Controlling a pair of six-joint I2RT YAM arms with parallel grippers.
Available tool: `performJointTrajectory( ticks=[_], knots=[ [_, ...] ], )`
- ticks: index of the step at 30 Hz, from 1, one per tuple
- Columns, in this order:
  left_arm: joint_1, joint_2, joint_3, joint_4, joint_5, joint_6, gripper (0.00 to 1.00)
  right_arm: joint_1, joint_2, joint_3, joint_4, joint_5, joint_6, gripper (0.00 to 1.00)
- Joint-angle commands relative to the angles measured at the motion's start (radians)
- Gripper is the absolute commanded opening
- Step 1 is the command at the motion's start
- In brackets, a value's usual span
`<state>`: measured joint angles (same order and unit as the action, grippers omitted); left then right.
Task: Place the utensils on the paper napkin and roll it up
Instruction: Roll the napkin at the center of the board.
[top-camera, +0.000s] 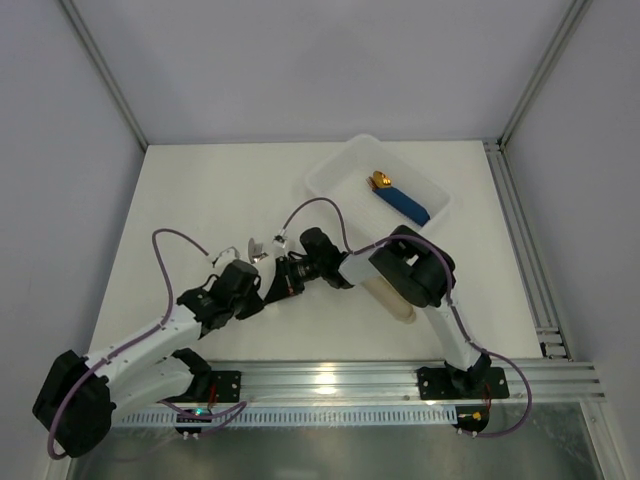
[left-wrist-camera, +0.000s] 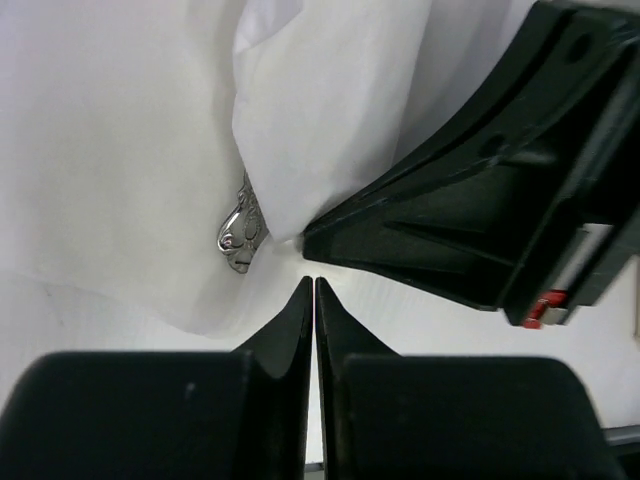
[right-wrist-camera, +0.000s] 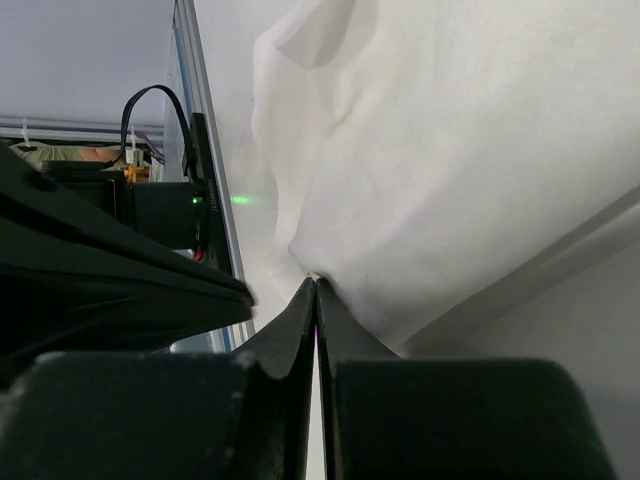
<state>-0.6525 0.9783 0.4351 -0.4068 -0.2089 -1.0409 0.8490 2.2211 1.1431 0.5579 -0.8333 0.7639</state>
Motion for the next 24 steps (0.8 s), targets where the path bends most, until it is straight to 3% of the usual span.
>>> performJointTrajectory(
  ticks=[1,5,10,17,24],
  knots=[
    [0.002,-0.059,0.144,-0.111,-0.12,0.024,0.02,0.005,0.023,0.017,0.01,0.045,-0.023,0.04],
    [0.008,0.008,0.299,-0.227,-0.21,0.077,0.07,0.005,0.017,0.007,0.004,0.048,-0.034,0.04],
    [0.063,0.172,0.419,-0.218,-0.158,0.14,0.05,0.005,0.012,0.007,-0.009,0.054,-0.044,0.04],
    [0.119,0.296,0.384,-0.116,-0.109,0.137,0.0,0.005,0.011,0.0,-0.027,0.059,-0.057,0.04],
    [0.122,0.27,0.356,-0.19,-0.23,0.102,0.0,0.009,0.006,-0.008,-0.041,0.066,-0.067,0.04]
  ],
)
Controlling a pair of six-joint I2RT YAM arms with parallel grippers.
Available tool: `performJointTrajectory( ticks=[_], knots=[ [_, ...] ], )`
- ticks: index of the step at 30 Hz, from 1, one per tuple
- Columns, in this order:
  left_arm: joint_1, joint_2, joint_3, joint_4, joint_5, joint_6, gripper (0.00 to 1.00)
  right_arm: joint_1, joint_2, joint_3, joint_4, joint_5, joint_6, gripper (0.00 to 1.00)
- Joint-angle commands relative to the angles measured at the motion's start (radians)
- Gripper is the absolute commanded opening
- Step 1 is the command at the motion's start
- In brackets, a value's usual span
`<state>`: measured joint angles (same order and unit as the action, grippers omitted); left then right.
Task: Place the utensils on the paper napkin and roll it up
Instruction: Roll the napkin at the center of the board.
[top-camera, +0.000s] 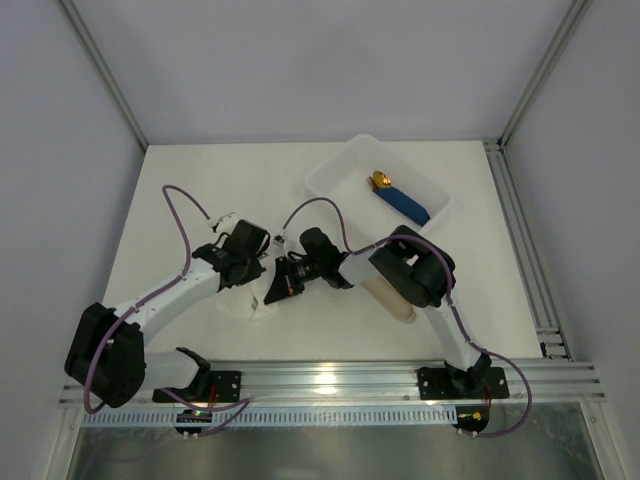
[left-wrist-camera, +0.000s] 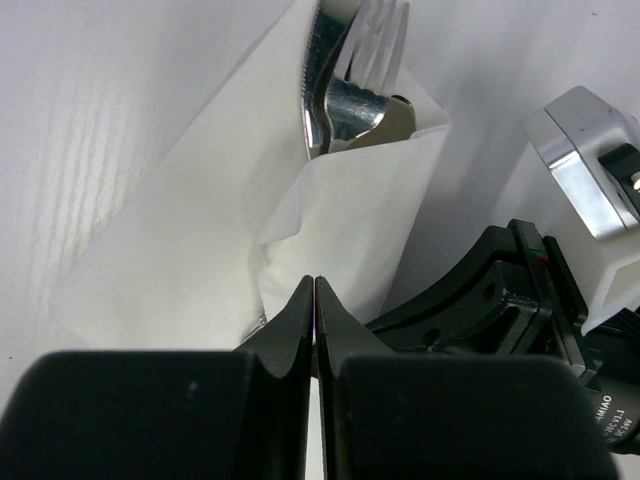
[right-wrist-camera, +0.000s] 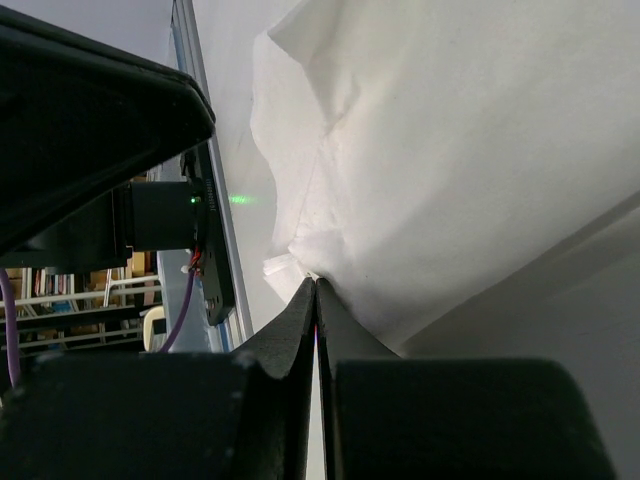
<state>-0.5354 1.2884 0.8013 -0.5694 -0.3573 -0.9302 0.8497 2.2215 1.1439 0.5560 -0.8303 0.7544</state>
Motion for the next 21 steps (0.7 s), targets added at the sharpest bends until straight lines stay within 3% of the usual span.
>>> performJointTrajectory(
  ticks=[1,5,10,21],
  knots=[
    [0.006,-0.055,-0.008,-0.043,-0.107,-0.012,0.01,0.008,0.007,-0.007,-0.045,0.063,-0.062,0.04],
    [0.018,-0.067,-0.014,-0.066,-0.082,-0.007,0.02,0.011,0.007,0.0,-0.054,0.065,-0.07,0.04],
    [0.035,-0.075,-0.047,0.078,-0.005,0.028,0.01,0.012,0.01,0.013,-0.064,0.062,-0.072,0.04],
    [0.077,0.075,-0.025,0.146,0.03,0.045,0.0,0.017,0.012,0.02,-0.076,0.062,-0.079,0.04]
  ],
)
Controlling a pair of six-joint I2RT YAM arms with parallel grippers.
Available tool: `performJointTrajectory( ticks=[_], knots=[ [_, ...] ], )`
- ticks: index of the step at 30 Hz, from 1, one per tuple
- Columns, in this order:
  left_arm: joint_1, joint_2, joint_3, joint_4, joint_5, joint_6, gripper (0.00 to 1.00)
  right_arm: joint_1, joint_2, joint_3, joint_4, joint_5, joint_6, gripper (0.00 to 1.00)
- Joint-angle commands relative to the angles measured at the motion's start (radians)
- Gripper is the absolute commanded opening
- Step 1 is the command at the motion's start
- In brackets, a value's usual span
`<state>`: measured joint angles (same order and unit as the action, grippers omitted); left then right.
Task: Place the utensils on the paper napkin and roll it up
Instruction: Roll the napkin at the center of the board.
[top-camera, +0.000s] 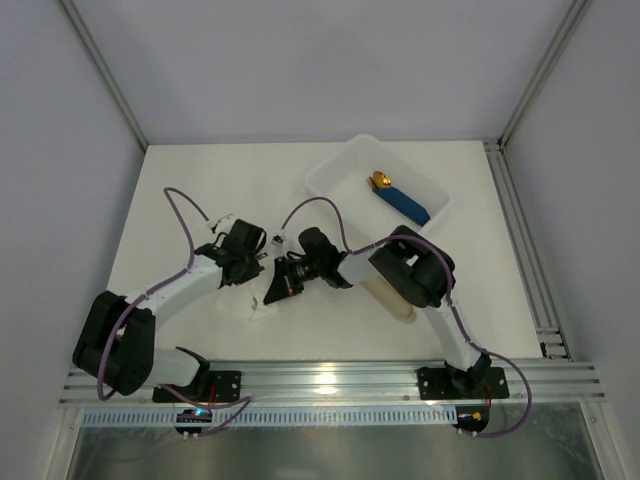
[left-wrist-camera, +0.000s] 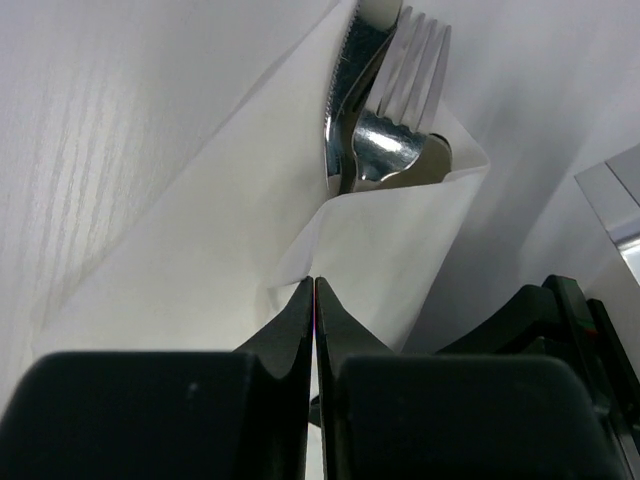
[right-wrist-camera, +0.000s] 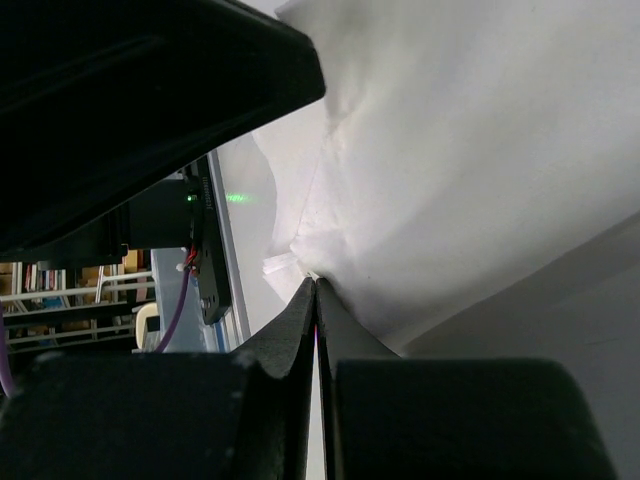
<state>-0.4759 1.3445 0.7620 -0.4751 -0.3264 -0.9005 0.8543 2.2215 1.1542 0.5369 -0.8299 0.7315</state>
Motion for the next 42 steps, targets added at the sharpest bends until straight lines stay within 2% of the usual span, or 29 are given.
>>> performJointTrajectory(
  ticks=[1,20,33,37,38,41,42],
  knots=[
    [0.026,0.036,0.014,0.049,-0.003,0.014,0.0,0.015,0.01,0.01,-0.057,0.058,-0.057,0.04],
    [0.059,0.125,-0.032,0.049,-0.039,-0.023,0.0,0.015,-0.054,0.036,-0.115,0.06,-0.072,0.04],
    [0.071,0.114,-0.081,0.093,0.016,-0.043,0.0,0.037,-0.077,0.114,-0.189,0.077,-0.087,0.04],
    [0.077,0.102,-0.081,0.086,0.029,-0.037,0.0,0.057,-0.144,0.067,-0.255,0.196,-0.165,0.04],
    [0.079,0.091,-0.084,0.087,0.036,-0.038,0.0,0.058,-0.178,0.046,-0.273,0.274,-0.193,0.04],
    [0.082,0.078,-0.092,0.089,0.044,-0.038,0.0,0.063,-0.253,0.004,-0.321,0.382,-0.21,0.05],
    [0.082,0.071,-0.093,0.092,0.049,-0.04,0.0,0.063,-0.272,-0.001,-0.353,0.447,-0.216,0.08]
  ],
)
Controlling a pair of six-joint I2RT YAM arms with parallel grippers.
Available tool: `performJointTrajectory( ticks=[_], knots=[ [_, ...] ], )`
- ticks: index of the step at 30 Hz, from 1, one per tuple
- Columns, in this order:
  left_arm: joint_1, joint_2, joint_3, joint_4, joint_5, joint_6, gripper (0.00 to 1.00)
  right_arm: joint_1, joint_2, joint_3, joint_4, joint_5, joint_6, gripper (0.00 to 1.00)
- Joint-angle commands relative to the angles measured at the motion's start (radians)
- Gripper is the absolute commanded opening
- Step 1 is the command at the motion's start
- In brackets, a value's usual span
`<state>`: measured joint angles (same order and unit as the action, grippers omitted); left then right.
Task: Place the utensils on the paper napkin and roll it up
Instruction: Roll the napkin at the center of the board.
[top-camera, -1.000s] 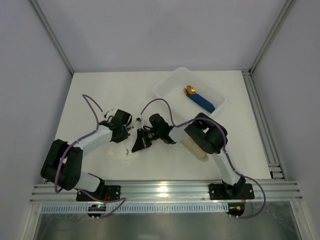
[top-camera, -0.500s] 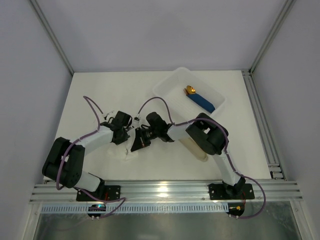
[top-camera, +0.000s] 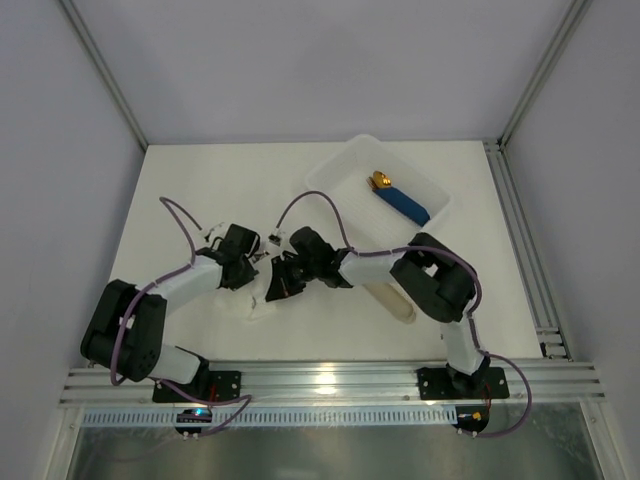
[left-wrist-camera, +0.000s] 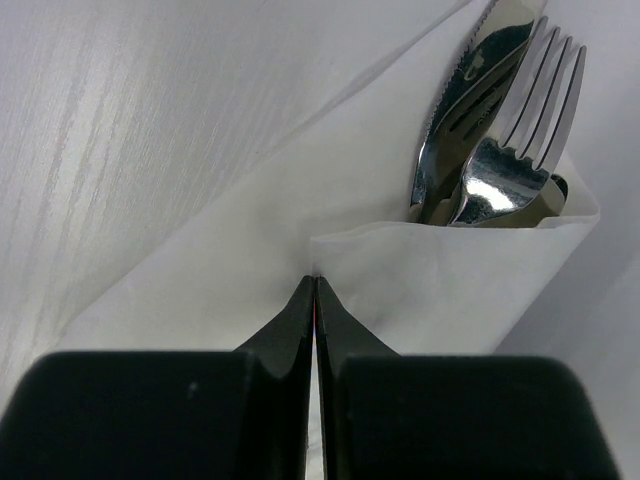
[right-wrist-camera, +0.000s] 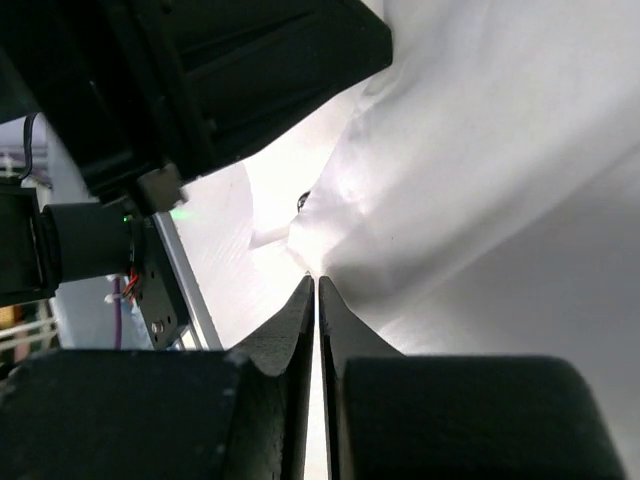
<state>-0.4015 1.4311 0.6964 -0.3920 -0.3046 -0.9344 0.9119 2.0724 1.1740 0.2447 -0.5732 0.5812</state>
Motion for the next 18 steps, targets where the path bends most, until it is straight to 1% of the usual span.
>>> performJointTrajectory(
  ticks=[1,4,5,6,9,12,18],
  knots=[
    [0.007,-0.017,-0.029,0.007,0.03,-0.004,0.0,0.008,-0.138,-0.022,-0.082,0.217,-0.072,0.09],
    [0.012,-0.02,-0.037,0.015,0.045,-0.006,0.0,0.016,-0.163,0.012,-0.162,0.251,-0.098,0.13],
    [0.013,-0.018,-0.038,0.024,0.05,-0.006,0.0,0.018,-0.164,0.015,-0.159,0.24,-0.099,0.13],
    [0.013,-0.014,-0.043,0.027,0.055,-0.007,0.0,0.018,-0.164,0.01,-0.113,0.195,-0.098,0.13],
    [0.016,-0.005,-0.046,0.035,0.062,-0.007,0.0,0.019,-0.132,0.027,-0.062,0.127,-0.084,0.13],
    [0.016,-0.011,-0.051,0.033,0.064,-0.006,0.0,0.031,-0.08,0.076,-0.061,0.056,-0.092,0.1],
    [0.03,-0.043,-0.057,0.021,0.09,-0.006,0.0,0.051,-0.041,0.128,-0.055,0.039,-0.135,0.04]
  ],
)
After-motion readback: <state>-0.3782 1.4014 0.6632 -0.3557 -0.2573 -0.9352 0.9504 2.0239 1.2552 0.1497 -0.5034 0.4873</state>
